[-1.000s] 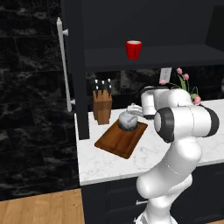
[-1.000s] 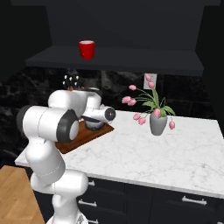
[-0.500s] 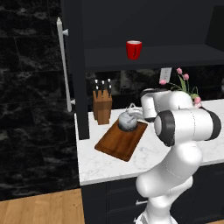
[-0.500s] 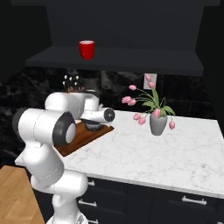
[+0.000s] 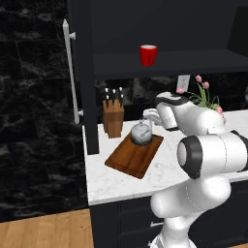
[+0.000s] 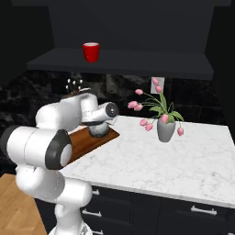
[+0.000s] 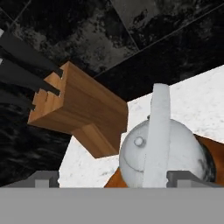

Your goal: Pick the kettle from the counter and place it on the tray. Then pick the mug from the cabinet and place it on the tray. Then close the cabinet doors.

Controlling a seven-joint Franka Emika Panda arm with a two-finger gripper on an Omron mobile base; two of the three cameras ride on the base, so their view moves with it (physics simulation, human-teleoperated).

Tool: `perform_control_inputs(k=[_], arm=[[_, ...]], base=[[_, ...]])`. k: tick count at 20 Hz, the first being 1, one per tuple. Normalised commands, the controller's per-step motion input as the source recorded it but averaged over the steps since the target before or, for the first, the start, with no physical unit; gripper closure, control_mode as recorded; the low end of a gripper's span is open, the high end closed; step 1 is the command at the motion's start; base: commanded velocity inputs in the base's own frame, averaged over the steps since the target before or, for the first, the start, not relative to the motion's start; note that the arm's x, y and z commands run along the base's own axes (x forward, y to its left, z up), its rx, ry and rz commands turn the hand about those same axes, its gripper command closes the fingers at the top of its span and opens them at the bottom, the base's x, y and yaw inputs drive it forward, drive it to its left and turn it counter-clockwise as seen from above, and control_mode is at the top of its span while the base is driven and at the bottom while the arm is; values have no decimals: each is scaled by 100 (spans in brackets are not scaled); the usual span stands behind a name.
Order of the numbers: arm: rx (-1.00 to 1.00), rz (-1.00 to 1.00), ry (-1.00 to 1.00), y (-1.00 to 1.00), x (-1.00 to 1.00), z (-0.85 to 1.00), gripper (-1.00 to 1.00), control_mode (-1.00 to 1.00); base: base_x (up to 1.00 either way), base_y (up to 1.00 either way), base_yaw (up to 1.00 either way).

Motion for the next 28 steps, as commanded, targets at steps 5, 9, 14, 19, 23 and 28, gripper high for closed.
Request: perform_control_inputs(k=[5,9,14,19,23,28], arm=[[-7,-12,-6,-42,-92,38,-100,-100],[0,-1,-2,-6,-14,0,-100,-100],[-3,0,-7,-1,-53,65,-100,-100],[-14,-8,0,0,-100,100,-100,-100],[-23,-21,4,0,-89,100,-100,-100],[-31,-20,16,20,-21,100,-100,-100]], base=[[0,0,0],[0,0,0],[0,0,0],[0,0,0],[0,0,0],[0,0,0]])
